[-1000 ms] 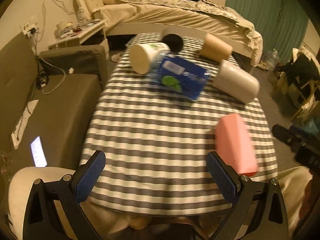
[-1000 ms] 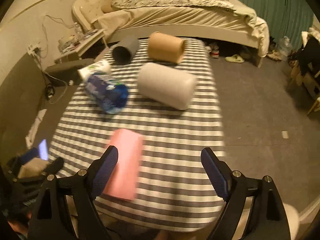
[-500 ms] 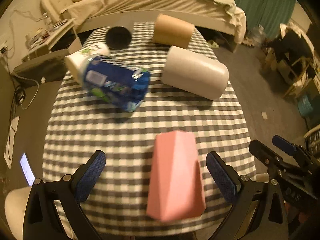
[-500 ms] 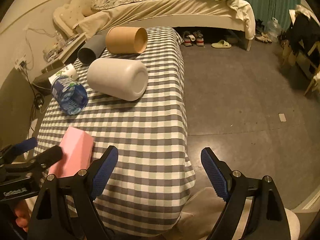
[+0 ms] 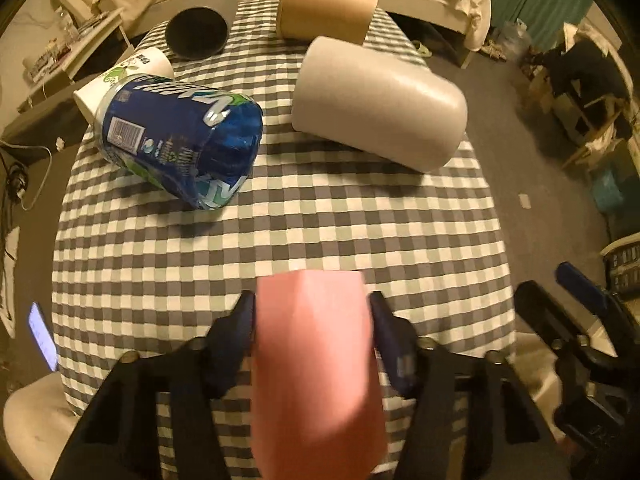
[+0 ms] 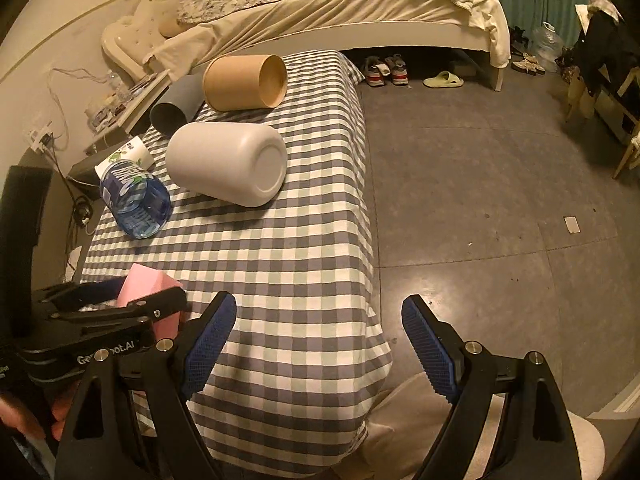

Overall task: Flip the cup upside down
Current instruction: 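Grasp the pink cup with the left tool while the right tool releases it, then rotate the pink cup with the left tool and set it on end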

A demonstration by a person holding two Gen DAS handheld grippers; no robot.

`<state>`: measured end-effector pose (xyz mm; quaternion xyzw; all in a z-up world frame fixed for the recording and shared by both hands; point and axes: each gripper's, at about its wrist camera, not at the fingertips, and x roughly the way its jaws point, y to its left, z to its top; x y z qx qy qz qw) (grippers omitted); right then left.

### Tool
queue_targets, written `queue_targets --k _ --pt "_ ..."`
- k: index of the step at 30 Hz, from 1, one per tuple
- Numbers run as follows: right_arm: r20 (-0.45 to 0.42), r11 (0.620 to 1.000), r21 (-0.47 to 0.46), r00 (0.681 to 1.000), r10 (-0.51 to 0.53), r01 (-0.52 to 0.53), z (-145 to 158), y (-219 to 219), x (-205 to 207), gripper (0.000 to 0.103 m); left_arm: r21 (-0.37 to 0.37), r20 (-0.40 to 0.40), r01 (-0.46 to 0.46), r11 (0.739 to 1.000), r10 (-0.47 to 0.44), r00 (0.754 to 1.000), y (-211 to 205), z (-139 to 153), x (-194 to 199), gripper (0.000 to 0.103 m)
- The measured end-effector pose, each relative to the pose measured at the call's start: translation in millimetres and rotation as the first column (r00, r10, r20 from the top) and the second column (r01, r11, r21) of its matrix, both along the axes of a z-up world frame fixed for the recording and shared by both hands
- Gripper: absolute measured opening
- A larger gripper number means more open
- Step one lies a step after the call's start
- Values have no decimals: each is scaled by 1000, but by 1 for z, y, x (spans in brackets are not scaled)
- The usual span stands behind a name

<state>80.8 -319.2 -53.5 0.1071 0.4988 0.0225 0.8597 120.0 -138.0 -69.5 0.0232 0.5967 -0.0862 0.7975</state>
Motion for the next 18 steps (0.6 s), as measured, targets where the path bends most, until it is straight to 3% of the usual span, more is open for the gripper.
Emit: queue_targets --k 9,18 --pt "21 1000 -14 1000 -10 11 3 4 -4 85 -28 124 1 1000 2 992 14 44 -10 57" --pt "27 999 -20 999 -26 27 4 1 -7 85 -21 220 7 1000 -3 976 18 48 -20 56"
